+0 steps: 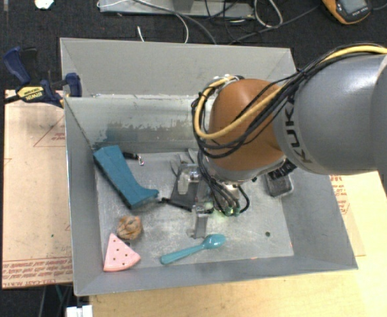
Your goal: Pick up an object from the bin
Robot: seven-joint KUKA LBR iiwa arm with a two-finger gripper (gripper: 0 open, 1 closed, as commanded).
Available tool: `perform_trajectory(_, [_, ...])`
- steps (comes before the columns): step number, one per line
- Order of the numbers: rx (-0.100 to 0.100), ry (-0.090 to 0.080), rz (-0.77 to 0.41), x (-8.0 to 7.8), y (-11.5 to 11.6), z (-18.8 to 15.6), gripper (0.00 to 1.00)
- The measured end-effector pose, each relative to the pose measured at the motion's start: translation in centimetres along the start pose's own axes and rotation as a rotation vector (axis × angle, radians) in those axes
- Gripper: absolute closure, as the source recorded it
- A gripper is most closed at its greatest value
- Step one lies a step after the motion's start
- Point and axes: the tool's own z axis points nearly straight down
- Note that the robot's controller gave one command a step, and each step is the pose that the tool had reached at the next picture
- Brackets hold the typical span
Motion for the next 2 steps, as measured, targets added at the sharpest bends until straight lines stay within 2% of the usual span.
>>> perform_trajectory(1, [-0.001, -0.007, 0.002, -0.2, 0.0, -0.3, 0.00])
perform_trajectory(2, [-0.002, -0.012, -0.082, -2.8, -5.5, 5.4, 0.00])
